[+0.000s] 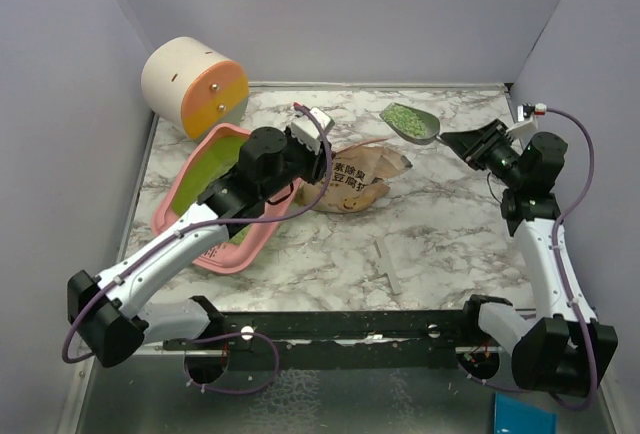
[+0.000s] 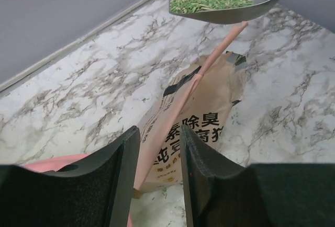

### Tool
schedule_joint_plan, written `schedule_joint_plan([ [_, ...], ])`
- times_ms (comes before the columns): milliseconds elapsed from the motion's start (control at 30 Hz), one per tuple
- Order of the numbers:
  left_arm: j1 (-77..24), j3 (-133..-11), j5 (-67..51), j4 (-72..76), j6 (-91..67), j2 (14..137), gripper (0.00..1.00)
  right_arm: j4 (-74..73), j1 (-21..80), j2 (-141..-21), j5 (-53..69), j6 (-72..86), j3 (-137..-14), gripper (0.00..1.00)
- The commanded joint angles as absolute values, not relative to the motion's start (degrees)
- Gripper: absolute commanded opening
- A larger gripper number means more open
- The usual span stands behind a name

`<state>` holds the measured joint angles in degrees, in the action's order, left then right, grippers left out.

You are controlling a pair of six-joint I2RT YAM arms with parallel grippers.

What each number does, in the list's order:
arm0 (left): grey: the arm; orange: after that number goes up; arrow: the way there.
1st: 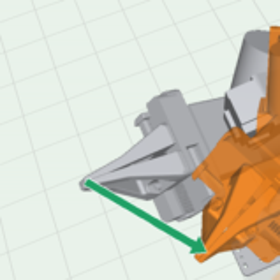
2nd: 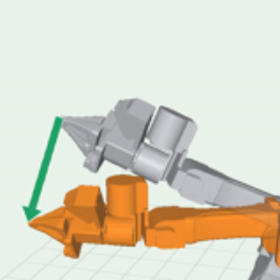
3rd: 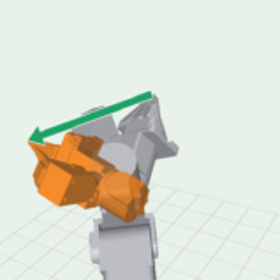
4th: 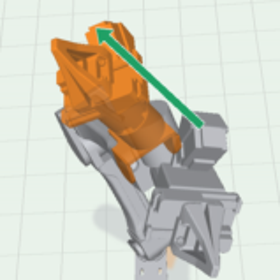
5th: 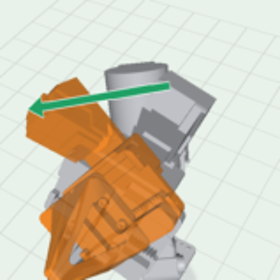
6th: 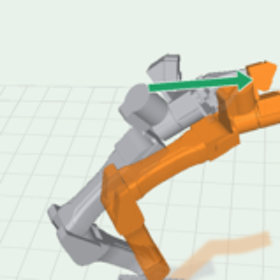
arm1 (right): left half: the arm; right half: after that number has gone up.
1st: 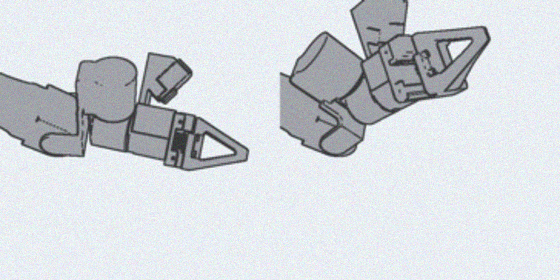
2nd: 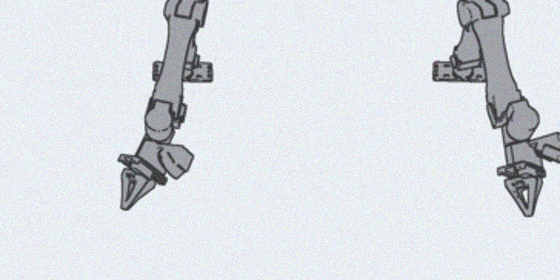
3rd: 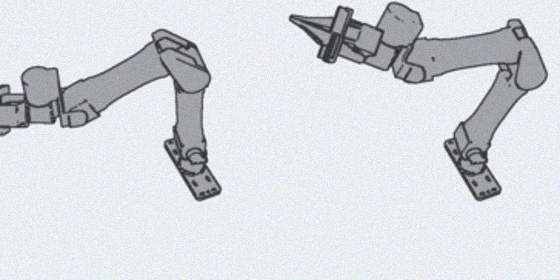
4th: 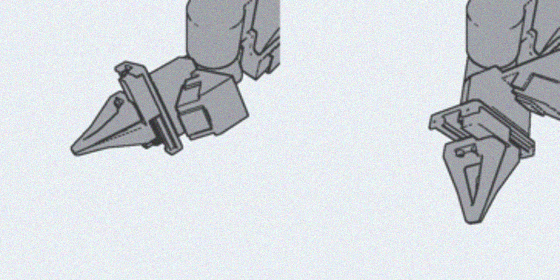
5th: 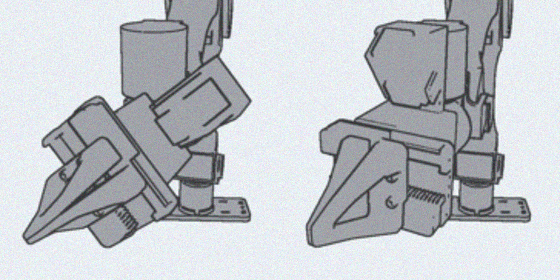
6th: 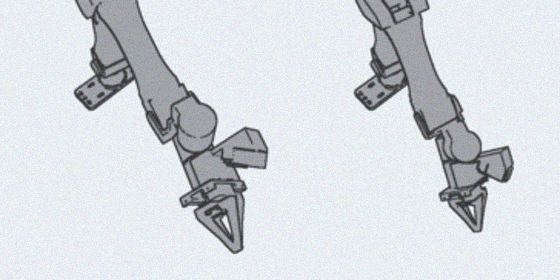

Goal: Fill the litter box with clean litter

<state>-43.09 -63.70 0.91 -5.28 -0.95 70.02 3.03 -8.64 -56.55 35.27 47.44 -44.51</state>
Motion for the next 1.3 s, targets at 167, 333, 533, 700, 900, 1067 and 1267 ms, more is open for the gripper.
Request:
schedule_joint_plan([
  [167, -43.13, -58.81, 2.64, -8.42, -0.22, 56.24, 0.4, 12.56, -8.25, -67.35, 45.66, 48.65, -55.98, 0.01],
  [333, -43.14, -56.28, 3.87, -10.36, -0.52, 49.11, 0.4, 11.43, -4.23, -72.05, 45.4, 47.21, -62.45, 0.01],
  [533, -43.06, -57.23, 5.73, -15.97, -1.08, 43.79, 0.4, 10.76, 4.89, -77.84, 42.03, 45.8, -69.95, 0.01],
  [700, -43.06, -57.86, 8.45, -18.61, -0.76, 39.93, 0.4, 7.81, 14.69, -83.16, 39.64, 42.56, -77.17, 0.01],
  [900, -43.12, -58.57, 11.78, -19.62, -0.9, 36.01, 0.38, 0.21, 28.54, -91.12, 37.92, 35.92, -88.91, 0.01],
  [1067, -43.13, -58.2, 18.56, -19.64, -2.33, 30.46, 0.35, -12.64, 38.0, -97.29, 32.49, 25.74, -100.05, 0.01],
  [1267, -43.13, -56.62, 31.86, -18.41, -4.7, 21.46, 0.35, -24.71, 45.99, -102.57, 25.04, 16.3, -109.16, 0.01],
])
